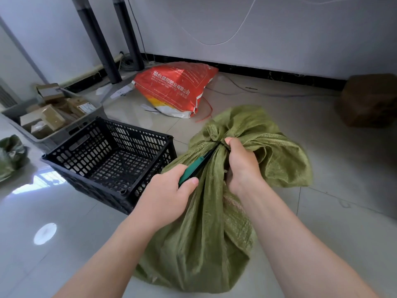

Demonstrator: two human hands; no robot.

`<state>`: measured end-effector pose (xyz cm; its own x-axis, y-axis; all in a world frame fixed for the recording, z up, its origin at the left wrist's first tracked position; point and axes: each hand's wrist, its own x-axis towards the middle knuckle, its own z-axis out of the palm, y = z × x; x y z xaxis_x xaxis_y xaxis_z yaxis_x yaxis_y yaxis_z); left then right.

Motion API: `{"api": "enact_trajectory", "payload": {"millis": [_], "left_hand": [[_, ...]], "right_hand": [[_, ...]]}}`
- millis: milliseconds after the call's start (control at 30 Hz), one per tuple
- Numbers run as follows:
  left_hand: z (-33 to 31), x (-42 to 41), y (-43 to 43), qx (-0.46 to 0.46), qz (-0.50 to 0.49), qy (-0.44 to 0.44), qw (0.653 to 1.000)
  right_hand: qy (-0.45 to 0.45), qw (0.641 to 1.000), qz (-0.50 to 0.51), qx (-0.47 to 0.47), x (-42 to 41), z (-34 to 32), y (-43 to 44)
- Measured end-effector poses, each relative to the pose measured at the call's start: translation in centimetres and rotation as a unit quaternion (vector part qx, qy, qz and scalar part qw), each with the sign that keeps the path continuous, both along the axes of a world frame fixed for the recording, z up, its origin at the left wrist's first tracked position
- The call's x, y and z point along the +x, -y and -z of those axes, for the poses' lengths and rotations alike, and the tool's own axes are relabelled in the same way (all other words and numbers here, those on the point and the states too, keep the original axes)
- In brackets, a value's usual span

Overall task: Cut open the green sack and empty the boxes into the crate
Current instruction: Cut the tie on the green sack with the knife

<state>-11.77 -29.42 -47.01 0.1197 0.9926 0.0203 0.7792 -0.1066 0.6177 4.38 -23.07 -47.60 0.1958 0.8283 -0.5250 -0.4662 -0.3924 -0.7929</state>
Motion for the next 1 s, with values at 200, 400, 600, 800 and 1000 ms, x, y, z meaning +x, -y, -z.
{"api": "enact_trajectory", "payload": {"millis": [200, 400, 600, 800, 1000], "left_hand": [[-0.3, 0.1, -0.5, -0.084, -0.009, 0.046, 0.995], [0.1, 0.3, -0.5, -0.17, -0.031, 0.198, 0.965], [-0.2, -0.2, -0.8, -0.11, 0.012, 0.078, 0.991], [-1.3, -0.5, -0.8, -0.089, 0.026, 0.011, 0.996], [-1.8, -0.3, -0.7, -0.157, 0.028, 0.058, 0.986]], "right_hand": [[0.003, 1.0, 0.029, 0.009, -0.7, 0.9, 0.4], [0.013, 0.999, 0.024, 0.019, -0.7, 1.2, 0.3], [-0.048, 0.998, 0.022, 0.025, -0.5, 1.0, 0.7], [0.001, 1.0, 0.011, 0.014, -0.4, 0.8, 0.6], [0.007, 0.999, 0.033, 0.005, -0.7, 0.5, 0.9]]}}
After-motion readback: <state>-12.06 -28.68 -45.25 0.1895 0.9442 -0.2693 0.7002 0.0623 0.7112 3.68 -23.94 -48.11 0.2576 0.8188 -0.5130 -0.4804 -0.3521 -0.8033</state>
